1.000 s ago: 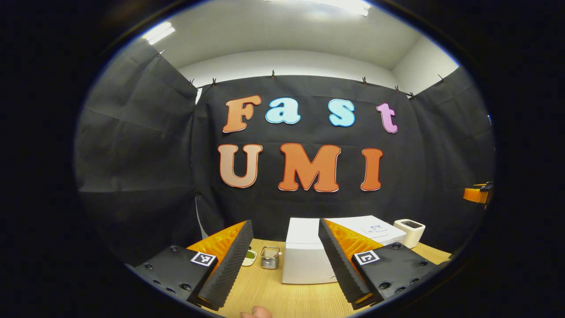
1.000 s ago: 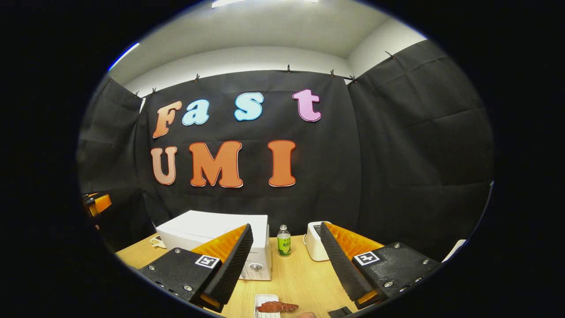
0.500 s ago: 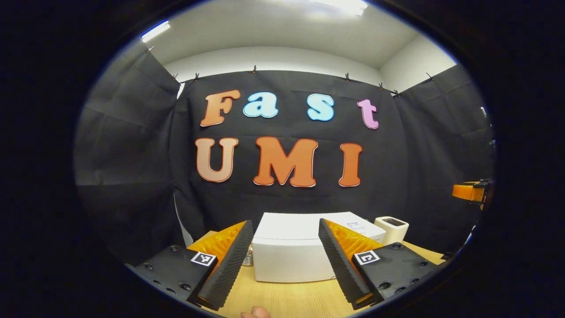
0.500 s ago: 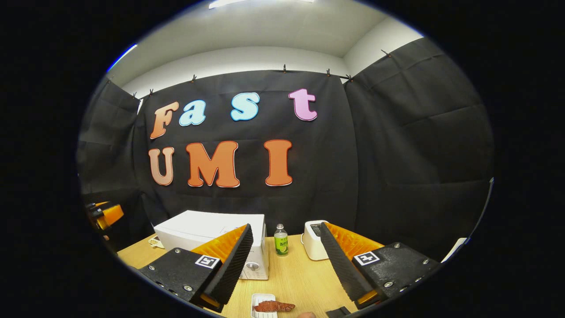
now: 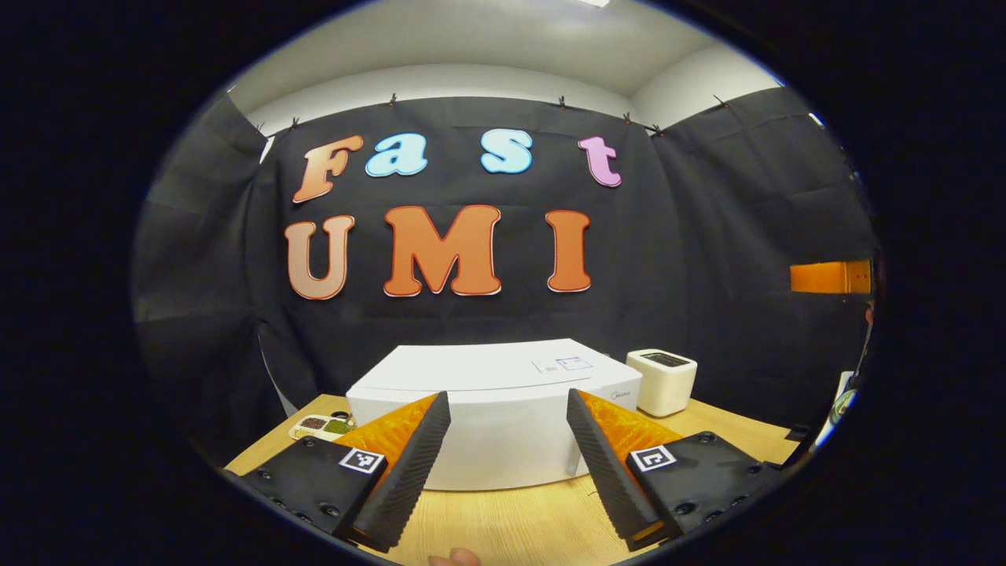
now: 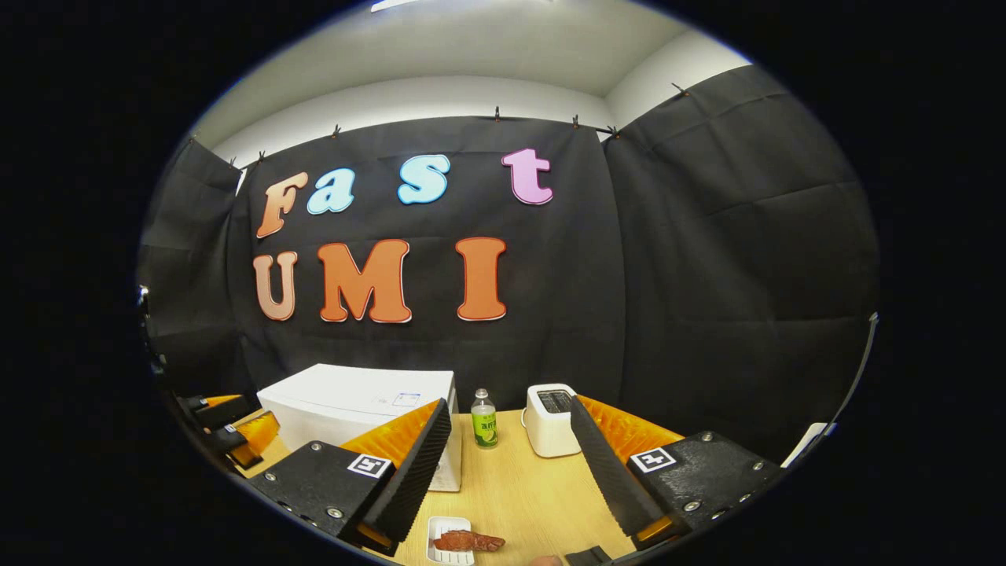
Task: Open the microwave oven with the left hand, put the food in, and close the microwave oven.
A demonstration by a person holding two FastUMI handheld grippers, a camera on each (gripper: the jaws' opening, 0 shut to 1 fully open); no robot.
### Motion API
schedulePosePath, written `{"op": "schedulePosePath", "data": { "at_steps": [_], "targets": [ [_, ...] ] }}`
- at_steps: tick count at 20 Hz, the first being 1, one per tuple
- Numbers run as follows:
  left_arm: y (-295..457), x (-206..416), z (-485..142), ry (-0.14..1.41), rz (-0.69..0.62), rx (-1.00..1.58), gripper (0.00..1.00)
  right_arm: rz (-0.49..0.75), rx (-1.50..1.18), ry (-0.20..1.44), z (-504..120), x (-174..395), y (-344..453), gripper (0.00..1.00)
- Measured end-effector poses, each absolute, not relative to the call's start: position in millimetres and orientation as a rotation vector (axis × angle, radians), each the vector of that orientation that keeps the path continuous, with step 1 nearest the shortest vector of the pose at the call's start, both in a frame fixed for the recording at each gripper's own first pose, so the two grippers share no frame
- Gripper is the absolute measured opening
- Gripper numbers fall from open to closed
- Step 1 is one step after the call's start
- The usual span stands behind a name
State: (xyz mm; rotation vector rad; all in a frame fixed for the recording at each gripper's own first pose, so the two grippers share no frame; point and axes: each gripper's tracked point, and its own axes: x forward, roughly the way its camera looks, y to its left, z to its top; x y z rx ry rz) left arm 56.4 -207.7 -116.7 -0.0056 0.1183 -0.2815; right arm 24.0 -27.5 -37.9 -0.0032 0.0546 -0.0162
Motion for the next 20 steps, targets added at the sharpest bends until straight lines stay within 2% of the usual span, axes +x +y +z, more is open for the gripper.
{"op": "schedulePosePath", "data": {
  "at_steps": [1,5,6,7,8,9,10,13,14,15,16,17,18,19,20],
  "targets": [
    [-220.9,58.5,-128.5,0.129,-0.292,-0.008,0.94,-0.021,-0.004,0.056,-38.5,23.9,-31.2,0.95],
    [-271.2,66.9,-167.0,0.161,-0.351,-0.025,0.94,-0.05,-0.008,0.059,-43.0,26.3,-48.7,0.95],
    [-282.9,69.6,-177.3,0.175,-0.364,-0.034,0.98,-0.05,-0.006,0.057,-44.5,27.6,-51.9,0.95],
    [-290.7,75.1,-184.7,0.176,-0.375,-0.035,0.94,-0.053,-0.003,0.059,-46.2,27.5,-54.9,0.95],
    [-297.9,80.8,-192.1,0.171,-0.379,-0.03,0.94,-0.061,0.001,0.062,-48.5,28.4,-59.9,0.95],
    [-301.8,88.2,-200.4,0.17,-0.374,-0.021,0.99,-0.067,0.003,0.063,-50.7,29.7,-64.4,0.95],
    [-304.7,96.1,-210.0,0.172,-0.366,-0.012,0.94,-0.079,0.006,0.066,-54.0,30.8,-70.5,0.95],
    [-312.0,113.5,-241.4,0.197,-0.333,-0.011,0.94,-0.096,0.0,0.081,-63.7,35.0,-80.8,0.95],
    [-314.1,118.5,-249.2,0.206,-0.328,-0.017,0.99,-0.094,-0.007,0.078,-65.6,37.0,-82.6,0.95],
    [-317.2,122.9,-256.0,0.21,-0.321,-0.031,0.99,-0.093,-0.014,0.069,-65.3,39.4,-84.7,0.95],
    [-320.7,127.7,-261.6,0.222,-0.32,-0.049,0.94,-0.102,-0.023,0.068,-67.8,42.2,-89.9,0.95],
    [-325.9,129.3,-268.7,0.237,-0.327,-0.066,0.99,-0.112,-0.03,0.066,-69.5,44.6,-93.8,0.95],
    [-325.8,132.5,-271.3,0.238,-0.319,-0.078,0.99,-0.115,-0.036,0.062,-71.2,45.4,-95.3,0.95],
    [-327.8,134.6,-272.0,0.231,-0.319,-0.089,0.96,-0.111,-0.039,0.063,-73.1,46.8,-95.2,0.95],
    [-329.1,136.0,-268.3,0.213,-0.319,-0.088,0.81,-0.104,-0.039,0.066,-75.4,47.9,-94.2,0.95]
  ]
}}
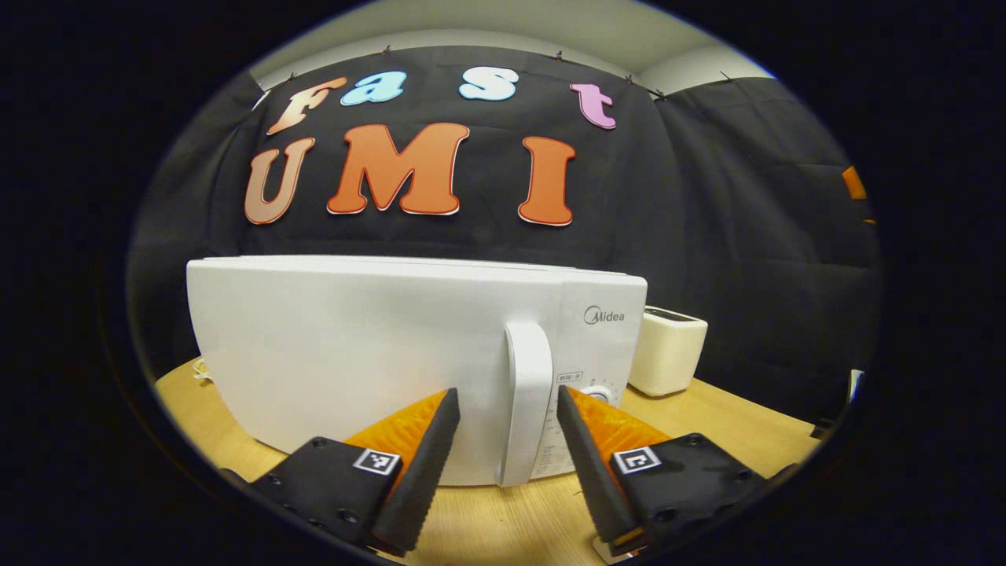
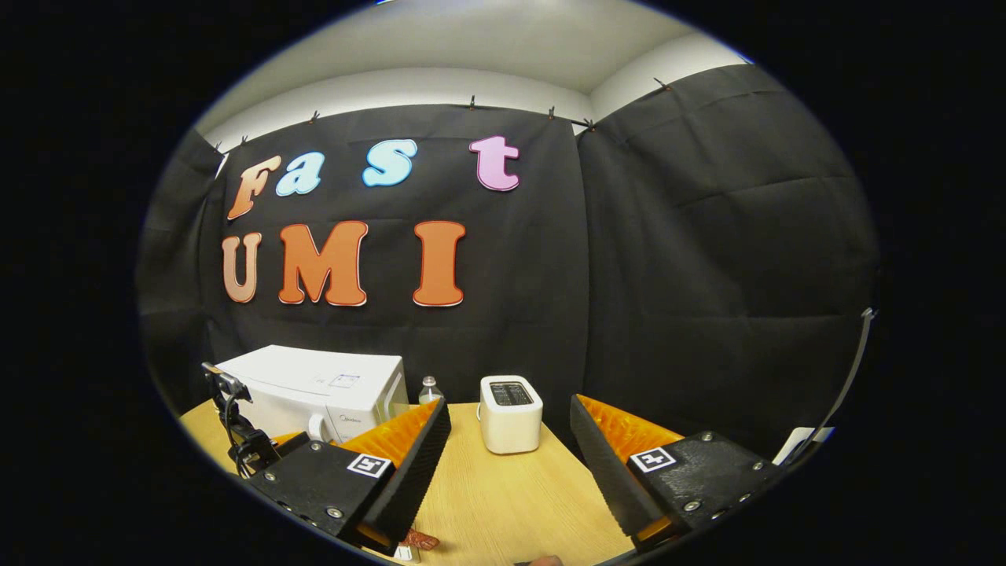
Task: Open the microwave oven with the left hand, put the food in, and close the microwave oven.
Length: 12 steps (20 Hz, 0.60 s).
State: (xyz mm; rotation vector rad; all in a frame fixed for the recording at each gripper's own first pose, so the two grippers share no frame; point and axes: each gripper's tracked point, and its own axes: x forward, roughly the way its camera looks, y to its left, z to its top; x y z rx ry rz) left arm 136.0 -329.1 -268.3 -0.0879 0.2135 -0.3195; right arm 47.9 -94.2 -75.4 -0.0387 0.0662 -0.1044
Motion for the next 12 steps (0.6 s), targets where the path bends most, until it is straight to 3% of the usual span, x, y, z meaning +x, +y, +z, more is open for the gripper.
{"op": "schedulePosePath", "data": {
  "at_steps": [3,4,7,9,10,11,12],
  "targets": [
    [-333.6,139.2,-270.3,0.188,-0.319,-0.041,0.57,-0.097,-0.033,0.073,-80.8,50.9,-95.0,0.95],
    [-337.7,139.8,-265.9,0.168,-0.331,-0.035,0.6,-0.1,-0.033,0.073,-82.2,52.2,-95.7,0.95],
    [-343.5,139.1,-268.1,0.17,-0.351,-0.014,0.31,-0.099,-0.034,0.076,-84.4,52.9,-94.9,0.95],
    [-342.4,138.9,-263.1,0.162,-0.374,-0.015,0.28,-0.1,-0.036,0.075,-84.5,52.3,-94.4,0.95],
    [-343.8,142.4,-263.2,0.16,-0.382,-0.009,0.2,-0.101,-0.037,0.074,-84.7,50.8,-94.2,0.95],
    [-342.9,143.1,-264.4,0.166,-0.382,0.004,0.22,-0.101,-0.036,0.073,-83.9,49.5,-93.5,1.0],
    [-341.4,140.1,-265.3,0.169,-0.382,0.012,0.12,-0.098,-0.036,0.071,-84.1,47.4,-92.8,0.95]
  ]
}}
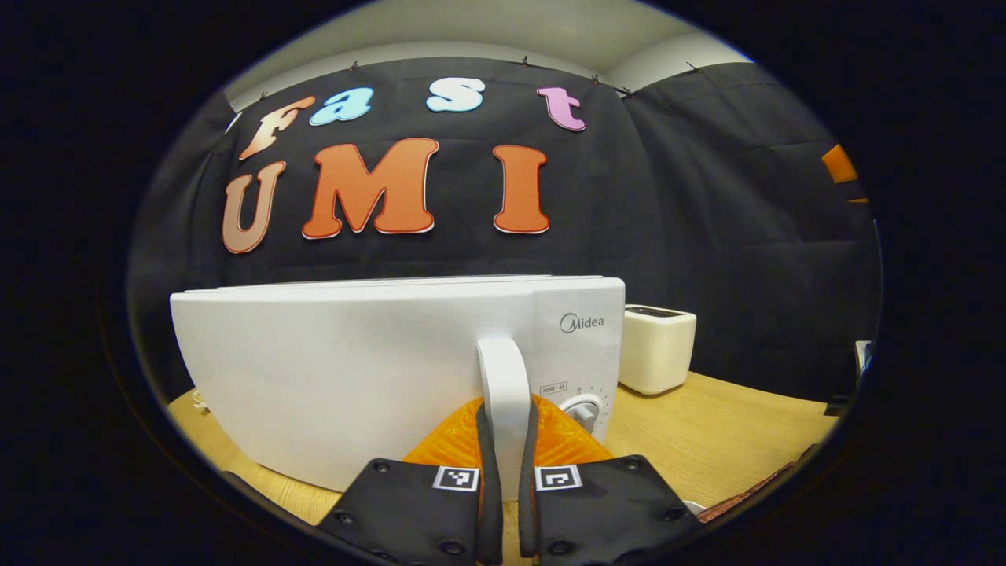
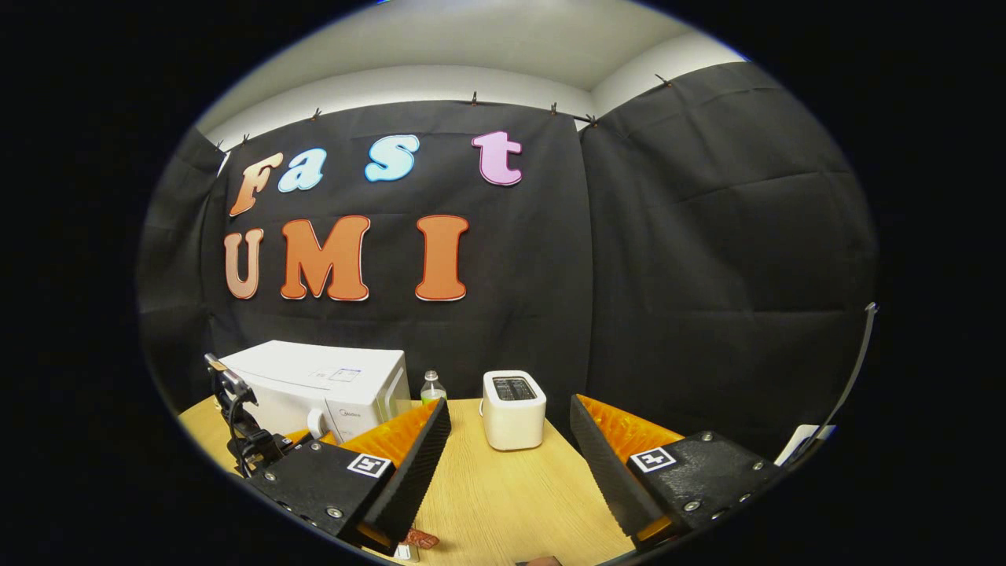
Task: Open the microwave oven with the left hand, put the food in, and close the microwave oven.
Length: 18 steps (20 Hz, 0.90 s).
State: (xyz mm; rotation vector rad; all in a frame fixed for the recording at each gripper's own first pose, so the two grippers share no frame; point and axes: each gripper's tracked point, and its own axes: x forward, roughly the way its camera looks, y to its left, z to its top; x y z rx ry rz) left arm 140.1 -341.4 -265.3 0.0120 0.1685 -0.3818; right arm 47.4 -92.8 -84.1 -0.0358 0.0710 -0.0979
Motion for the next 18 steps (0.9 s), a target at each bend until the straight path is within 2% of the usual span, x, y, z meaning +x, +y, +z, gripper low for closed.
{"op": "schedulePosePath", "data": {
  "at_steps": [1,2,3,8,9,10,18],
  "targets": [
    [-342.2,140.8,-263.7,0.17,-0.386,0.006,0.12,-0.095,-0.037,0.071,-83.6,45.7,-92.0,1.0],
    [-342.3,140.0,-264.0,0.178,-0.393,-0.006,0.12,-0.096,-0.039,0.071,-83.9,43.5,-92.8,0.95],
    [-339.7,132.4,-266.5,0.214,-0.393,-0.021,0.12,-0.098,-0.042,0.068,-83.6,42.1,-93.5,0.95],
    [-315.9,68.3,-253.6,0.165,-0.473,-0.043,0.11,-0.092,-0.031,0.064,-79.7,32.2,-88.8,0.95],
    [-309.0,57.5,-250.4,0.17,-0.495,-0.054,0.15,-0.083,-0.03,0.064,-79.0,29.9,-83.7,0.95],
    [-303.2,47.1,-249.4,0.179,-0.517,-0.062,0.12,-0.074,-0.03,0.064,-79.3,27.2,-79.3,0.95],
    [-221.5,-37.8,-236.7,0.197,-0.599,-0.059,0.11,-0.008,-0.02,0.078,-80.5,6.1,-46.0,0.95]
  ]
}}
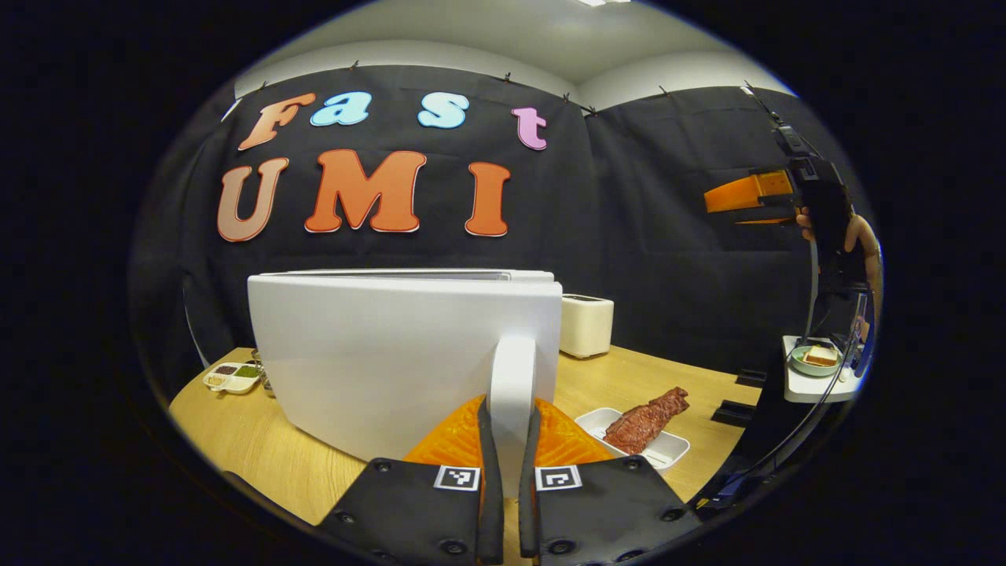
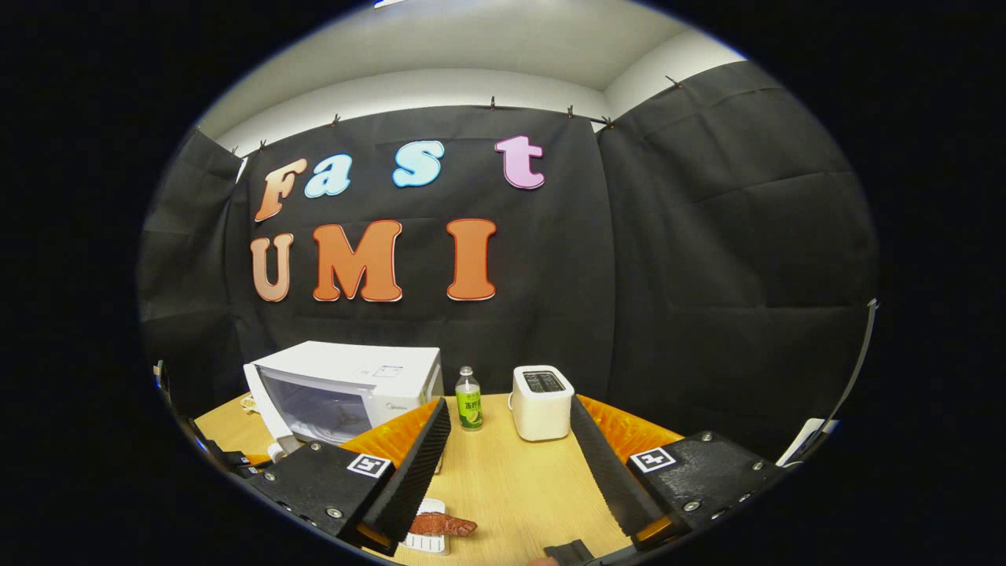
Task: Open the microwave oven with the left hand, put the food in, and close the microwave oven.
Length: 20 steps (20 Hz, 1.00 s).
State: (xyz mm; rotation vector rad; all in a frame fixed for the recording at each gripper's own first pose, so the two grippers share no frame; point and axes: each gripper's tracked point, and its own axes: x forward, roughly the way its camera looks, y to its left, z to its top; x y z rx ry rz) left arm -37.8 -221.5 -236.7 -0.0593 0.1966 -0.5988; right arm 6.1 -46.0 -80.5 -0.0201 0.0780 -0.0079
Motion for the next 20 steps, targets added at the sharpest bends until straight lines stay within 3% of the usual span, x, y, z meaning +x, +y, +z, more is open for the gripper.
{"op": "schedulePosePath", "data": {
  "at_steps": [5,6,9,13,16,20],
  "targets": [
    [-156.4,-77.6,-232.7,0.196,-0.559,-0.025,0.12,0.038,-0.009,0.081,-80.1,-0.8,-19.8,0.95],
    [-141.9,-88.4,-232.7,0.194,-0.546,-0.014,0.29,0.053,-0.005,0.085,-81.0,-2.6,-12.8,0.95],
    [-90.4,-104.8,-241.7,0.211,-0.473,-0.018,0.34,0.084,0.0,0.092,-83.0,-6.1,5.4,0.95],
    [-23.5,-124.0,-238.3,0.215,-0.363,-0.106,0.31,0.135,0.002,0.102,-85.7,-12.5,34.8,0.95],
    [31.6,-135.0,-227.9,0.192,-0.252,-0.116,1.0,0.155,-0.01,0.104,-88.5,-16.4,48.1,0.95],
    [73.4,-141.3,-209.4,0.167,-0.166,-0.159,0.99,0.169,0.013,0.104,-96.4,-18.8,58.9,0.95]
  ]
}}
